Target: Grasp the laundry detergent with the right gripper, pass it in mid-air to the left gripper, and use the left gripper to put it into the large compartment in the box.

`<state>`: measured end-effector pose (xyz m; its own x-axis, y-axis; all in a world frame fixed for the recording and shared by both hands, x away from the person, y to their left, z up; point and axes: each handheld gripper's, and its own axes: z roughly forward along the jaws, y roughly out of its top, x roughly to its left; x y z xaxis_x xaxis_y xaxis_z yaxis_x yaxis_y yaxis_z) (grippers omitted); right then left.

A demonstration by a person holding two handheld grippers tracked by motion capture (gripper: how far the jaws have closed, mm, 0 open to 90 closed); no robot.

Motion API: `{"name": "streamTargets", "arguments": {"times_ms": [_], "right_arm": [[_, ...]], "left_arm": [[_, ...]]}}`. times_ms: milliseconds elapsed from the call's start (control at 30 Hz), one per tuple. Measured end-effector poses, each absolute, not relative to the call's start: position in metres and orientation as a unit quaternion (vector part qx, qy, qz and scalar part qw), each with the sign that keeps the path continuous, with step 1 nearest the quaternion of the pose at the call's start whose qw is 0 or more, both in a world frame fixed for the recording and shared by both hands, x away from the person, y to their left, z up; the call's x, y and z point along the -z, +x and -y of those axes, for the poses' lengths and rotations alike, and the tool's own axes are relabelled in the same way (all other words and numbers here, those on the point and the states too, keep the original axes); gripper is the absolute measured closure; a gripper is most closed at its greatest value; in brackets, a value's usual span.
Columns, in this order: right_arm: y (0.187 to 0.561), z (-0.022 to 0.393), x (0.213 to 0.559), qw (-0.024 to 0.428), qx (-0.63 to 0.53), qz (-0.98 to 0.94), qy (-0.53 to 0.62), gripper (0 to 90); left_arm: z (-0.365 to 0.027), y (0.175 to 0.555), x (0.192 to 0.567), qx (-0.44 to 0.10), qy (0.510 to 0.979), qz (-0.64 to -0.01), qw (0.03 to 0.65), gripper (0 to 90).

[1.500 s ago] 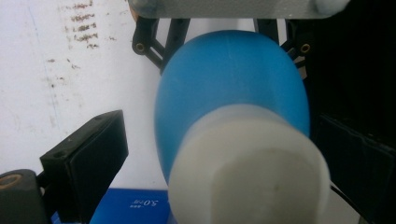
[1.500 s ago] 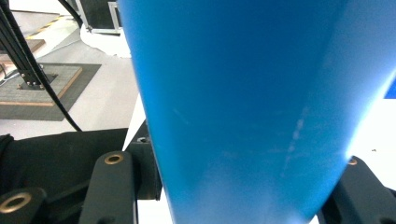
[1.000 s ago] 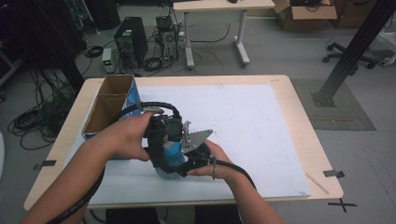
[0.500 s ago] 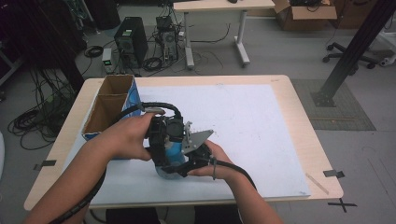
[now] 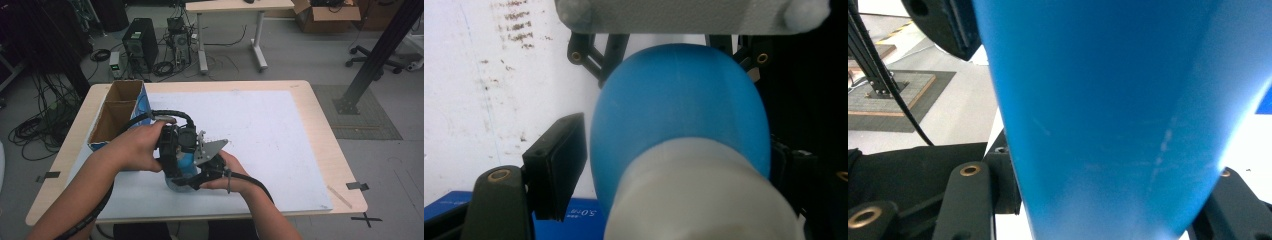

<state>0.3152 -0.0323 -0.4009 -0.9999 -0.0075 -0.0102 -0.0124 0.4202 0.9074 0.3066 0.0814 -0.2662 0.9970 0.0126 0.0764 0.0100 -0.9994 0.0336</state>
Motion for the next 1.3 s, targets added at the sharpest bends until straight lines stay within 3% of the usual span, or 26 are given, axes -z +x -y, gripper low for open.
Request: {"name": "streamTargets", "arguments": {"times_ms": [467,1300], "right_arm": [[0.3156,0.0343,0.3991,0.007,-0.543,-0.840,-0.001,44.4],[0.3140,0.0347,0.4007,0.015,-0.550,-0.835,0.005,42.1]], "left_arm": [[-0.0794,0.3063,0.2663,-0.035,0.999,-0.002,0.016,36.5],[-0.0725,0.3039,0.2648,-0.044,0.999,-0.010,-0.011,37.9]]}}
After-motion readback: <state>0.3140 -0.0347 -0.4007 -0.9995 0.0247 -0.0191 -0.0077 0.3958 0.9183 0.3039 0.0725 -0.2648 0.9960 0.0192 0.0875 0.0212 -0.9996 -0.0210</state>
